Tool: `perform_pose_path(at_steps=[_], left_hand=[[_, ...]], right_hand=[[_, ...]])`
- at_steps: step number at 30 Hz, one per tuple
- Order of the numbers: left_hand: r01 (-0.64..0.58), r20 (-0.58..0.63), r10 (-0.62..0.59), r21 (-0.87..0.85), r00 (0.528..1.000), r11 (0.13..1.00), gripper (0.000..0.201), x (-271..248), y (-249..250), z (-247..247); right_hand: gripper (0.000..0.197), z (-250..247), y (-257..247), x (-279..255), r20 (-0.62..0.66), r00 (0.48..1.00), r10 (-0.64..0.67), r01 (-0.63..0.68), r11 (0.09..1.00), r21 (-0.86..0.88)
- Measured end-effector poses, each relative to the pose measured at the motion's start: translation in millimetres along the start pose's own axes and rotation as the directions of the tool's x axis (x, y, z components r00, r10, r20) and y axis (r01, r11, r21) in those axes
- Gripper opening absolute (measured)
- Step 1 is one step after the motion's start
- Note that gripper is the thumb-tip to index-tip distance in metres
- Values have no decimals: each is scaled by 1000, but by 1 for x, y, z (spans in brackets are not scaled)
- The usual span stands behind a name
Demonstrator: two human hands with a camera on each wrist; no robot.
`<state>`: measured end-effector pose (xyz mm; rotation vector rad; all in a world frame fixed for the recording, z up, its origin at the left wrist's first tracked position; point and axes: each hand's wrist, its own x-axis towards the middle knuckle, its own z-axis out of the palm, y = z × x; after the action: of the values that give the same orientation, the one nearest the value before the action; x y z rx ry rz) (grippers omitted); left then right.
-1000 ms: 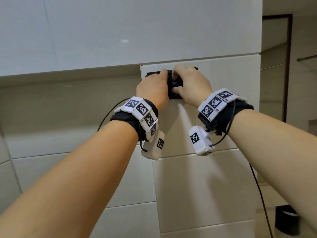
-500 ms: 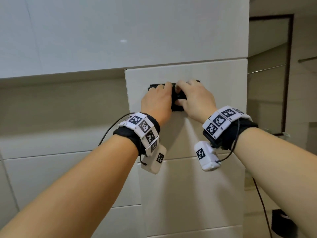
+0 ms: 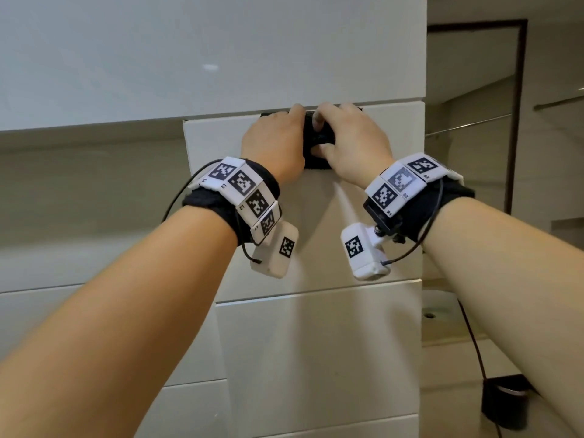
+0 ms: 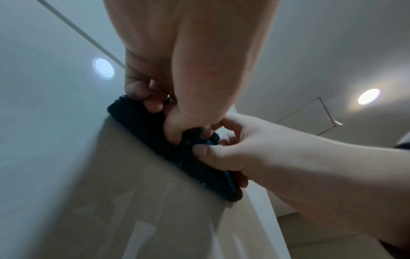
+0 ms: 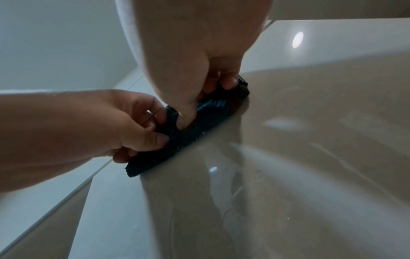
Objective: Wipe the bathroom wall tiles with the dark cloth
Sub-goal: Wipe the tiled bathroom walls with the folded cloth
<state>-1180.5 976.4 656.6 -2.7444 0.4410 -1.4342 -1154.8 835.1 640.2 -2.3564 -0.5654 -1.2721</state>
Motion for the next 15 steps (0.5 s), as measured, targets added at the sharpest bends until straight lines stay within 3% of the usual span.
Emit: perform_pose_path(at_steps=[5,15], left_hand=[[20,6,-20,48,1000,999,32,-2,3,-1],[-56,51,53,66,997,996,28,-28,11,15]], right_hand=[[30,6,2,-6,-16,1000,-8,8,1000,17],[30,24,12,-41,-6,999,41,-41,999,5]])
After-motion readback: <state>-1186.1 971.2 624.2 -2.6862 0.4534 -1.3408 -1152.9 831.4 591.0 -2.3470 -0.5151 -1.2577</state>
